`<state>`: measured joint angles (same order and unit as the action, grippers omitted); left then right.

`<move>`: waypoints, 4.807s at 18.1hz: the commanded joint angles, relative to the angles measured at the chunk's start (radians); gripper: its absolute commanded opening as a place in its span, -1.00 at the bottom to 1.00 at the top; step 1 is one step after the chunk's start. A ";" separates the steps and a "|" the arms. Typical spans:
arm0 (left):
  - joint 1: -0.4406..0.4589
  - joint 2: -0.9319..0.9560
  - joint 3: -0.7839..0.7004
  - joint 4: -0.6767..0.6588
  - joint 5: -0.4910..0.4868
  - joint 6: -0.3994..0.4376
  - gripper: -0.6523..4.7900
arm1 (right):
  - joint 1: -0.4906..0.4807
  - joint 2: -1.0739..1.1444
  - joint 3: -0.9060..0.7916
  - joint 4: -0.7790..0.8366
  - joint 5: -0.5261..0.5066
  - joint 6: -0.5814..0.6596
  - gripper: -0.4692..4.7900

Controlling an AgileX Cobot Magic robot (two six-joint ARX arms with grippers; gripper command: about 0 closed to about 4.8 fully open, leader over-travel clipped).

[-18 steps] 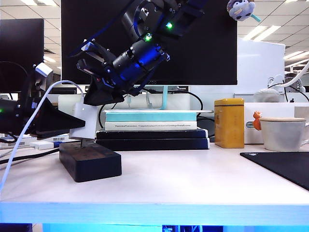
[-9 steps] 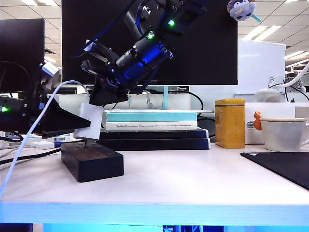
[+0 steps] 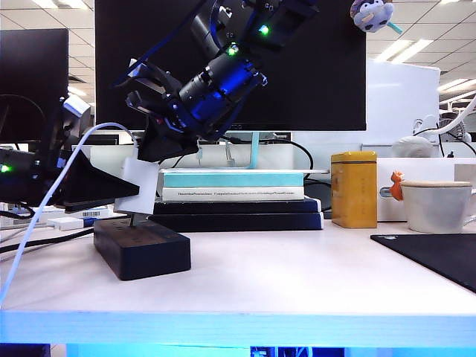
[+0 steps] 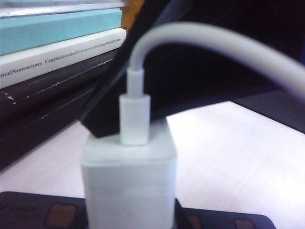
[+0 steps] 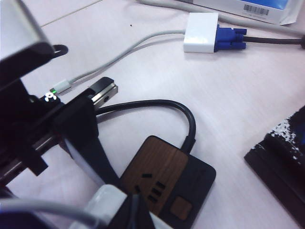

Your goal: Plug the white charger into the left socket.

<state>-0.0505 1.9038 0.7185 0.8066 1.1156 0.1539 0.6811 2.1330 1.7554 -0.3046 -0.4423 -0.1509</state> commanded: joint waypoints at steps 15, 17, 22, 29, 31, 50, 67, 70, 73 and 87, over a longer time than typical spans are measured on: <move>0.034 0.010 -0.009 0.034 0.029 -0.098 -0.44 | 0.029 0.020 -0.018 -0.127 -0.035 -0.023 -0.84; 0.035 0.010 -0.009 0.046 0.029 -0.110 -0.44 | 0.030 0.020 -0.018 -0.127 -0.035 -0.023 -0.84; 0.035 0.010 -0.009 0.045 0.033 -0.129 -0.41 | 0.031 0.020 -0.018 -0.126 -0.035 -0.023 -0.84; 0.035 -0.027 -0.008 0.082 0.031 -0.154 -0.31 | 0.030 0.019 -0.018 -0.116 -0.060 -0.022 -0.84; 0.035 -0.053 -0.008 0.082 0.019 -0.149 -0.31 | 0.030 0.019 -0.017 -0.108 -0.076 -0.022 -0.84; 0.003 -0.114 -0.008 0.072 -0.068 -0.109 -0.28 | 0.014 -0.005 -0.017 -0.116 -0.077 -0.022 -0.41; 0.003 -0.130 -0.009 -0.096 -0.109 0.055 -0.28 | 0.016 -0.016 -0.017 -0.117 -0.155 -0.021 -0.41; 0.002 -0.130 -0.009 -0.096 -0.095 0.051 -0.28 | 0.014 -0.016 -0.017 -0.117 -0.150 -0.022 -0.41; -0.003 -0.130 -0.009 -0.097 -0.081 0.052 -0.28 | 0.013 -0.016 -0.017 -0.117 -0.091 -0.023 -0.41; -0.010 -0.130 -0.009 -0.140 -0.092 0.056 -0.28 | -0.027 -0.076 -0.017 -0.134 -0.031 -0.034 -0.42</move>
<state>-0.0597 1.7836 0.7029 0.6392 1.0122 0.2100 0.6506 2.0605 1.7363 -0.4412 -0.4709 -0.1783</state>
